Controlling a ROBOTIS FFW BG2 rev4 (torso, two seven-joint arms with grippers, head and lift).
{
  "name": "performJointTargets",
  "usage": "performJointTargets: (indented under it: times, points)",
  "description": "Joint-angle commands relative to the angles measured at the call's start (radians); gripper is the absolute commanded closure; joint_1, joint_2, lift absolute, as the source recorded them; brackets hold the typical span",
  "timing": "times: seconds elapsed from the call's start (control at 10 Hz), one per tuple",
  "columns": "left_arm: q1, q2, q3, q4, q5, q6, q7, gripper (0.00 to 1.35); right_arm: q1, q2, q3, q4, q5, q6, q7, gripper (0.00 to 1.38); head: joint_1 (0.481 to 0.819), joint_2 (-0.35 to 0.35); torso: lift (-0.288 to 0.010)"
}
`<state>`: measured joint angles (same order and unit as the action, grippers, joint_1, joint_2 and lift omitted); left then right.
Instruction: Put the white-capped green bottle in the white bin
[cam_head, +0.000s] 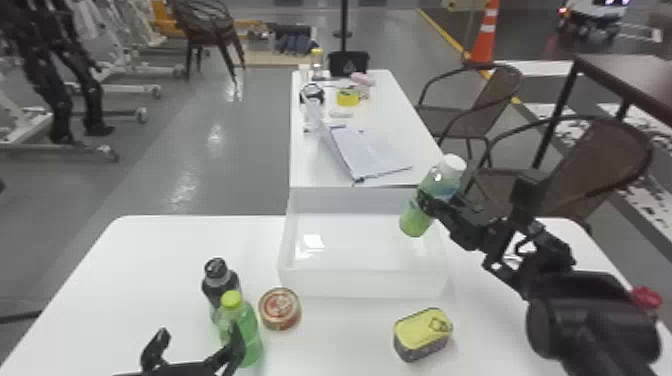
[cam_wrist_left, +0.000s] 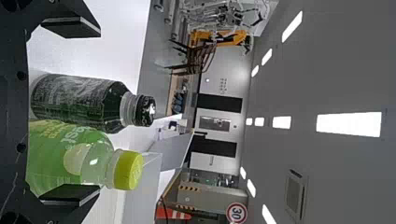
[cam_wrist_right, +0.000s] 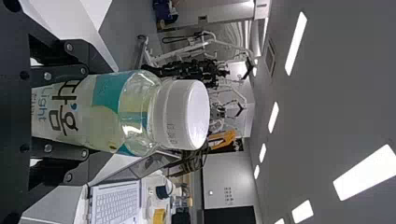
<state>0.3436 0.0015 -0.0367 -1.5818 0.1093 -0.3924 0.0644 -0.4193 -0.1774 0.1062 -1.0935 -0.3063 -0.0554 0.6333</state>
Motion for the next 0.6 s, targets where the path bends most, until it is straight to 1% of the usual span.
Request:
performJointTargets:
  times: [0.0,0.1,0.3,0.5]
  points:
    - [-0.001,-0.004,-0.002,0.000,0.003,0.003,0.000,0.13,-0.035,0.003,0.004,0.030,0.053,0.046,-0.014,0.85,0.549,0.000,-0.100]
    - [-0.005,-0.004,-0.005,0.002,0.004,0.006,0.000,0.13,-0.052,0.004,0.004,0.055,0.069,0.052,-0.024,0.85,0.549,0.000,-0.100]
    - [-0.012,-0.004,-0.011,0.006,0.012,0.006,0.002,0.13,-0.095,0.015,0.041,0.129,0.067,0.037,-0.030,0.85,0.549,0.000,-0.100]
    - [-0.020,-0.004,-0.039,0.009,0.032,0.003,0.025,0.13,-0.118,0.024,0.075,0.181,0.032,0.019,-0.032,0.85,0.549,0.000,-0.100]
